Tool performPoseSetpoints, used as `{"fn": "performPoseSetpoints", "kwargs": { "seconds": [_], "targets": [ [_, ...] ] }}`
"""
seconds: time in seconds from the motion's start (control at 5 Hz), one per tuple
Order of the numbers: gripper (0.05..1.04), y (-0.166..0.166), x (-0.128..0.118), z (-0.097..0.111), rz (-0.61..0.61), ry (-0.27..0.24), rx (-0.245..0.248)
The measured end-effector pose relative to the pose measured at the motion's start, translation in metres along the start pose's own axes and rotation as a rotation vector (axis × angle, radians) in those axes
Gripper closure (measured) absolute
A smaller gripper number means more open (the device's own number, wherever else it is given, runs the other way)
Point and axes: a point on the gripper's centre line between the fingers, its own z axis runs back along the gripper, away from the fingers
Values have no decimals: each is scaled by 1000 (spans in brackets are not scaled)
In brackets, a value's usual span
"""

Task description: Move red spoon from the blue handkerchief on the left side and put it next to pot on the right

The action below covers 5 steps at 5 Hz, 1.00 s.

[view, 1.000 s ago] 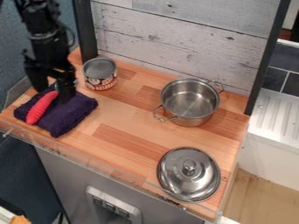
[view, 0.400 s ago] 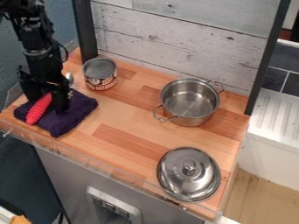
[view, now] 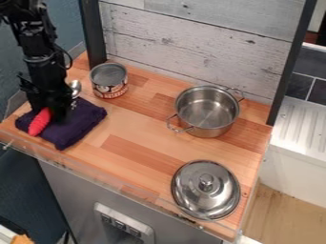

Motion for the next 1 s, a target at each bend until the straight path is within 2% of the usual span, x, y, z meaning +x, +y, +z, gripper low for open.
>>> {"fn": "performPoseSetpoints", "kwargs": {
  "seconds": [0.2,0.4,0.6,1.0],
  "targets": [
    [690,-11,3,20,-1,-13,14],
    [690,-51,14,41,-12,9,6],
    [690,-88,35,53,-57,-10,-20],
    [691,-119,74,17,-98,49,-26]
  ]
}}
